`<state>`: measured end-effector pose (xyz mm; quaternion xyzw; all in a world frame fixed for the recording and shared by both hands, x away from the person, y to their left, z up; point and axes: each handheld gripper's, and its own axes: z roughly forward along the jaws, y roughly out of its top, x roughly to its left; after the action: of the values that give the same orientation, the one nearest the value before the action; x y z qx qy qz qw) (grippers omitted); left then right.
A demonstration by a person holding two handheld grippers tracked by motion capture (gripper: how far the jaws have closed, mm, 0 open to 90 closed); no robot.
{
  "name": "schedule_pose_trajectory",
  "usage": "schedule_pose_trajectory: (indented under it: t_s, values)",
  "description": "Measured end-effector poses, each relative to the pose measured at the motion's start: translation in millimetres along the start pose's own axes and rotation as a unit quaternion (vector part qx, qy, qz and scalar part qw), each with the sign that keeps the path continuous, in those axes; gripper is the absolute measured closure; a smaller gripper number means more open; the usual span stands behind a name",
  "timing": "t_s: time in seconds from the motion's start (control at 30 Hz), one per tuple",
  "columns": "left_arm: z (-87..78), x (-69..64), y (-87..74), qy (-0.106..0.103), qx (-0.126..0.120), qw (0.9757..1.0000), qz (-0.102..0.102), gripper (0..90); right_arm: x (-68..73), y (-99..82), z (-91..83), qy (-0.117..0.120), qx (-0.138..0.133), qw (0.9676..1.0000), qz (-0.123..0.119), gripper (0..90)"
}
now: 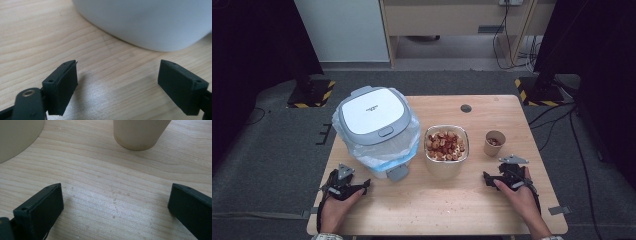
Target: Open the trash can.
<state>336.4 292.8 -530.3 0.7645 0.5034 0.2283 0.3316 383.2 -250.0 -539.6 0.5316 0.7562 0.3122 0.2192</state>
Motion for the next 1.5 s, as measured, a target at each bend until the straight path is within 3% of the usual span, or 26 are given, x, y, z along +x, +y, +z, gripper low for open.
schedule_pose_trajectory:
  t_s: [0.1, 0.23, 0.37, 0.43, 0.47, 0.57, 0.63, 0.83, 0.93, 1.13, 1.4, 1.5]
  values:
    - [-4.4, -2.5, 1.0, -0.002, -0.008, 0.9999, 0.01, 14.0, 0.1, -0.1, -0.2, 0.001, 0.0, 1.0, 0.001, 0.6]
    - [-15.8, -7.4, 2.3, -0.01, -0.026, 0.9996, 0.004, 16.2, 0.0, -0.7, -0.8, 0.002, 0.001, 1.0, -0.001, 0.6]
    - [-24.4, -15.2, 3.8, -0.018, -0.039, 0.999, 0.009, 27.7, 0.1, -1.6, -1.9, 0.004, 0.001, 1.0, -0.002, 0.6]
    - [-26.5, -20.0, 5.5, -0.022, -0.039, 0.9989, 0.013, 29.4, -0.1, -1.7, -2.0, 0.004, 0.001, 1.0, -0.002, 0.6]
    - [-29.7, -24.3, 7.4, -0.026, -0.037, 0.9988, 0.017, 36.9, 0.0, -1.9, -2.2, 0.004, 0.001, 1.0, -0.002, 0.6]
    - [-33.0, -27.0, 8.7, -0.031, -0.039, 0.9986, 0.017, 44.0, 0.1, -2.0, -2.3, 0.004, 0.001, 1.0, -0.001, 0.6]
    - [-37.4, -28.6, 10.1, -0.029, -0.04, 0.9985, 0.022, 46.4, 0.1, -2.0, -2.3, 0.004, 0.001, 1.0, -0.001, 0.6]
    - [-49.9, -34.2, 9.2, -0.041, -0.06, 0.9974, 0.007, 57.3, 0.2, -2.3, -2.7, 0.004, 0.001, 1.0, -0.002, 0.6]
    - [-55.0, -44.4, 9.6, -0.051, -0.063, 0.9965, 0.018, 62.1, 0.3, -2.7, -2.9, 0.004, 0.001, 1.0, -0.003, 0.6]
    - [-54.1, -57.9, 12.7, -0.066, -0.067, 0.9949, 0.035, 71.4, 0.3, -2.7, -2.9, 0.004, 0.001, 1.0, -0.003, 0.6]
    - [-36.4, -72.2, 22.9, -0.095, -0.054, 0.9916, 0.07, 88.7, 0.3, -2.7, -2.9, 0.004, 0.001, 1.0, -0.003, 0.6]
    - [-33.0, -75.1, 25.2, -0.097, -0.053, 0.9912, 0.073, 89.7, 0.2, -2.7, -2.9, 0.004, 0.001, 1.0, -0.003, 0.6]
